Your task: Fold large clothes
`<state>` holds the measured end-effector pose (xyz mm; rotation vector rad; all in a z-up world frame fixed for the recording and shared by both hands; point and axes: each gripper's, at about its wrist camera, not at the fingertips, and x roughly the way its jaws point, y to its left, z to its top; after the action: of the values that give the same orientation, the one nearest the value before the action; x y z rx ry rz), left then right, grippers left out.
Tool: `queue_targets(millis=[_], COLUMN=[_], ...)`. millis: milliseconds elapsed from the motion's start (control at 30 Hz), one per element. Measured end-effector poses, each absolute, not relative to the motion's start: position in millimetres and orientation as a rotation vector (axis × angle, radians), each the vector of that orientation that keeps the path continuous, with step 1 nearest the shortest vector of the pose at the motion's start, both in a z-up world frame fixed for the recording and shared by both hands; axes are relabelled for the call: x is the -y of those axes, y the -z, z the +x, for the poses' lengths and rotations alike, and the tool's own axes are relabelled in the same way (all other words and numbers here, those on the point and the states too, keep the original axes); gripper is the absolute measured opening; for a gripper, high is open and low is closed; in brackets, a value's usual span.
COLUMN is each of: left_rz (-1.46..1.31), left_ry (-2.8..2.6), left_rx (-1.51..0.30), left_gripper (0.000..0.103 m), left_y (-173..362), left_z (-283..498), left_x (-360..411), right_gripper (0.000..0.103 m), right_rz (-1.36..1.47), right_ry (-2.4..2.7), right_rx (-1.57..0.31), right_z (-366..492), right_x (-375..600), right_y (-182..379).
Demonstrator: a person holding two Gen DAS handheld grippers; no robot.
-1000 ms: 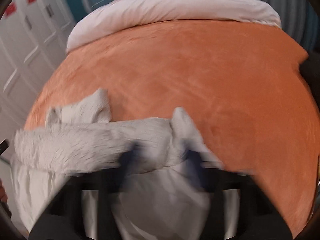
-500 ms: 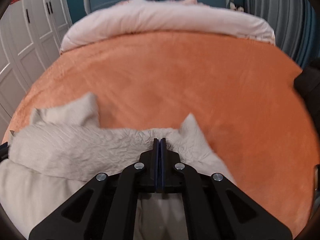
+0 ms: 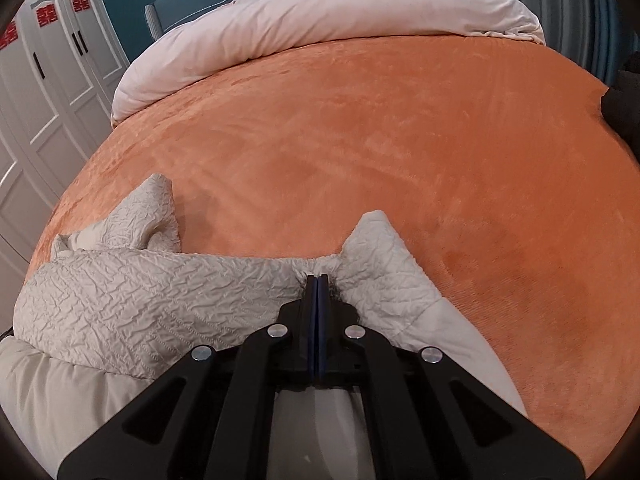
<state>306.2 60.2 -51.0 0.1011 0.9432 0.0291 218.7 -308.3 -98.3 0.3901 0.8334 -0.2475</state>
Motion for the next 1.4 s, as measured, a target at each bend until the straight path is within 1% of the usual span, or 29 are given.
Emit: queue_targets(millis=[500,533,567,633,667,700,767,867,933,1033,1167,1300,1333,1400], left_rz=[0.086,0.095,0.111,0.081,0.048,0.014,0.003,0.060,0.112,0.076,0.063,0.118,0.124,0.127], left_ry=[-0.029,-0.036,-0.052,-0.033,-0.004,0.033,0.093,0.148,0.133,0.111,0.095,0.064,0.064,0.064], left_rx=[-0.948,-0.952,-0.952,-0.900,-0.874,-0.851,-0.831,-0.849,-0.885,-0.900,-0.893,-0.868,-0.864,-0.859], left_gripper=[0.096,0.095,0.089,0.088,0.090,0.091,0.092,0.092,0.092,0.097,0.098,0.098,0.098,0.098], left_y=[54.8,51.2,43.8,16.4,2.8,-10.6,-20.2,-2.2,23.4,49.7,67.4,75.0,70.3,66.2], left_z=[307.5,307.2,304.1,285.8,275.8,263.8,247.5,232.8,231.5,234.3,238.5,237.3,235.6,235.8], left_x=[-61.4,-61.8,-62.2,-63.6,-62.9,-57.8,-39.3,-3.0,13.1,13.4,15.6,23.7,20.2,18.7], right_gripper=[0.000,0.001,0.005,0.005,0.005,0.005,0.005,0.005,0.004,0.002,0.002,0.002,0.006,0.006], right_rz=[0.405,0.405,0.391,0.364,0.340,0.328,0.302,0.214,0.175,0.194,0.275,0.271,0.267,0.272], right_ry=[0.239,0.251,0.295,0.298,0.261,0.225,0.129,0.015,0.011,0.017,-0.015,-0.010,0.007,0.009], right_rx=[-0.841,-0.840,-0.804,-0.700,-0.648,-0.633,-0.647,-0.736,-0.793,-0.808,-0.828,-0.843,-0.845,-0.788], right_z=[216.3,214.0,204.5,185.2,175.8,172.7,173.8,186.7,193.1,195.9,200.9,201.4,199.7,187.8], right_x=[312.3,314.6,314.9,307.0,295.2,284.8,256.5,203.1,186.6,188.0,198.8,191.3,190.9,184.1], right_y=[93.8,85.8,67.1,31.8,9.4,-0.7,-9.8,10.9,32.9,50.4,65.0,68.6,60.8,36.9])
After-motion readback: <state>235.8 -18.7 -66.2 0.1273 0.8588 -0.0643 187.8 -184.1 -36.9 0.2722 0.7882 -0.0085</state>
